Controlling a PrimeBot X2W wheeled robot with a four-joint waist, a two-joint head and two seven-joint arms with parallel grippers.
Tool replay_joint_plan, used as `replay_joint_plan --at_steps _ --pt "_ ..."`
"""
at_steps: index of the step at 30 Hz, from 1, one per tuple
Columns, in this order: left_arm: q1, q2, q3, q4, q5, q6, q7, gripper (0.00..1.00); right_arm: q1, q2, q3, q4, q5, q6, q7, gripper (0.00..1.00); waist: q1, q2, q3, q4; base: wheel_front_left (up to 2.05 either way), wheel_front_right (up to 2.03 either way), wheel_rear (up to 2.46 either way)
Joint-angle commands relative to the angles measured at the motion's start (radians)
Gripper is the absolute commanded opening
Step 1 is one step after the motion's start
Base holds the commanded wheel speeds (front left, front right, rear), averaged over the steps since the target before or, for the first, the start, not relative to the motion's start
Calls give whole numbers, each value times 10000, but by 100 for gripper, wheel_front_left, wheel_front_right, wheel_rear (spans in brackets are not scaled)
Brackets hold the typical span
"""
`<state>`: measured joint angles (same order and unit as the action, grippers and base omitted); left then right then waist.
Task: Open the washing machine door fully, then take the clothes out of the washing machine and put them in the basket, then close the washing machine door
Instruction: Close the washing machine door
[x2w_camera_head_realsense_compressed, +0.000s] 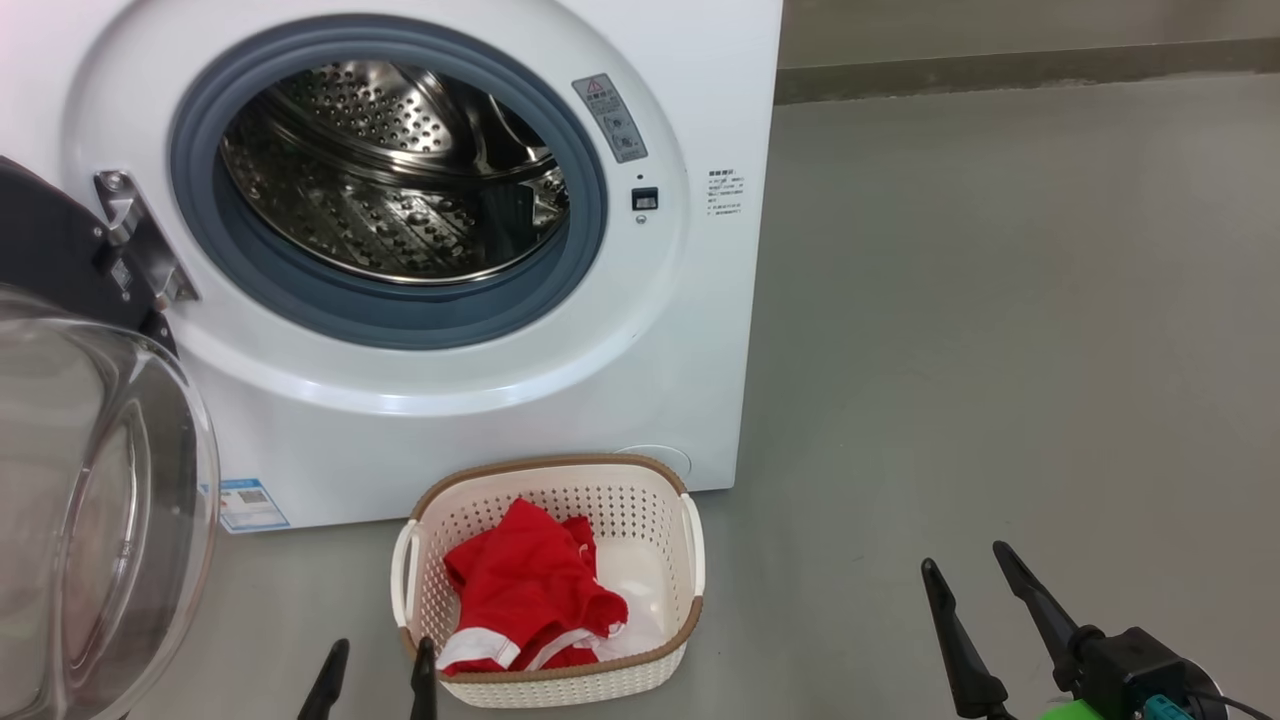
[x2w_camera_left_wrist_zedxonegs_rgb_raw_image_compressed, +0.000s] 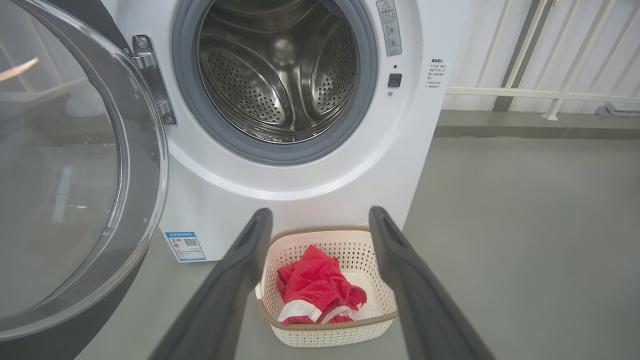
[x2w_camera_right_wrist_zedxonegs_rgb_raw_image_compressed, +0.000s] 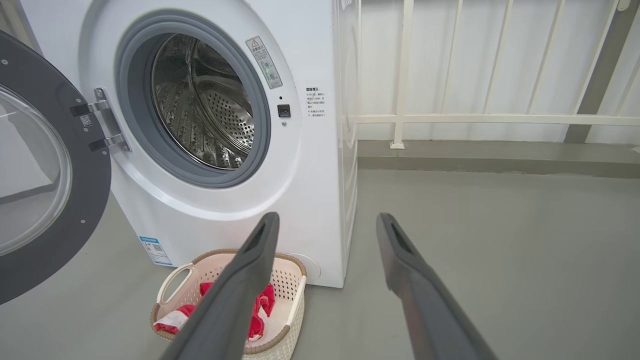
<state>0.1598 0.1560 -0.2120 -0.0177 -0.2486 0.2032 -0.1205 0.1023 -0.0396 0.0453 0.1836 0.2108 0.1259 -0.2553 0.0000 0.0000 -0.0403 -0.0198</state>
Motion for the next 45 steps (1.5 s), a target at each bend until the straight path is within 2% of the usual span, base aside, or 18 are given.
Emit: replay_joint_plan --at_steps 1,11,17,45 --pt "-441 126 297 -205 29 74 -91 100 -184 -106 186 -244 -116 48 -65 100 0 0 4 17 0 0 0" --pt "-446 146 281 -155 -8 180 -97 100 -170 -106 176 -231 -135 48 -65 100 0 0 -16 126 0 0 0" --pt "-507 201 306 -143 -57 197 -110 100 -168 -106 158 -252 -163 48 -65 100 0 0 -64 423 0 0 0" --pt "-366 416 536 -515 -182 597 -114 100 -154 -106 654 -441 1 48 -65 100 0 0 -64 3438 0 0 0"
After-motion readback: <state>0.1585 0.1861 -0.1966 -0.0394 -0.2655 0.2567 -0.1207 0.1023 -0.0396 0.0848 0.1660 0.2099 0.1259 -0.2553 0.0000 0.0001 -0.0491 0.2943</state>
